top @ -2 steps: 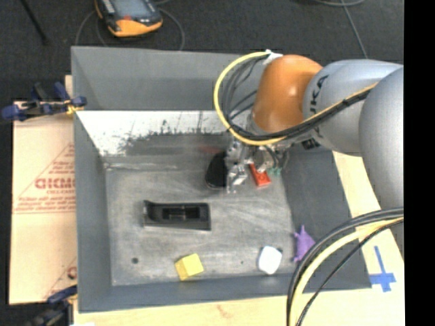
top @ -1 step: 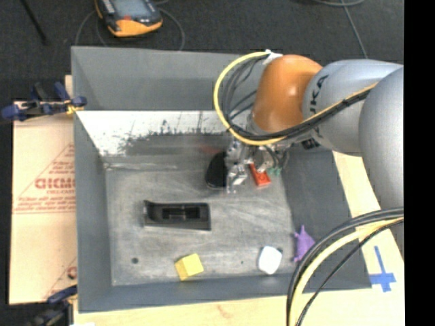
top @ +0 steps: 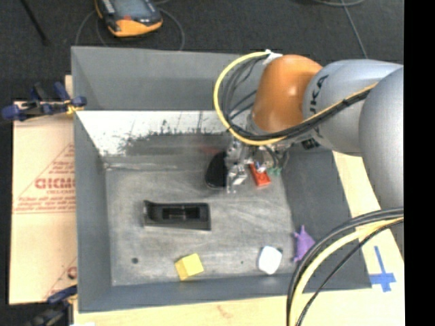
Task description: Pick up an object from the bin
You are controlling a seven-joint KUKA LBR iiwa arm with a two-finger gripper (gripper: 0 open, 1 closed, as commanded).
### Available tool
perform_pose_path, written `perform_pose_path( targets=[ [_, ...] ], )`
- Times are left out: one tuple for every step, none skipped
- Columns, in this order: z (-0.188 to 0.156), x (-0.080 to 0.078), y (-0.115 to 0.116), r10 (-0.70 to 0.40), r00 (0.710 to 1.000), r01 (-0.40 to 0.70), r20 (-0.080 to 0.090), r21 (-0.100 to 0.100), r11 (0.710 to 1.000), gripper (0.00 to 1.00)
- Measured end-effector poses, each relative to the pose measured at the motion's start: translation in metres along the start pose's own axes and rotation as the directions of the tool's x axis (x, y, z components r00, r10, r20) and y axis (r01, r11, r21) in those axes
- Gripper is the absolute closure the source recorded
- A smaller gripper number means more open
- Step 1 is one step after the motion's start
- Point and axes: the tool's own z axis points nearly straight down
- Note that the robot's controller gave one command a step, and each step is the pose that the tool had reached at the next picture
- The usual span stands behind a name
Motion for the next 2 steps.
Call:
perform_pose_path(
  targets=[
    [0.0,0.0,0.0,-0.001,1.0,0.001,0.0,0.0,1.0,1.0],
    [0.0,0.0,0.0,-0.001,1.0,0.001,0.0,0.0,1.0,1.0]
  ],
)
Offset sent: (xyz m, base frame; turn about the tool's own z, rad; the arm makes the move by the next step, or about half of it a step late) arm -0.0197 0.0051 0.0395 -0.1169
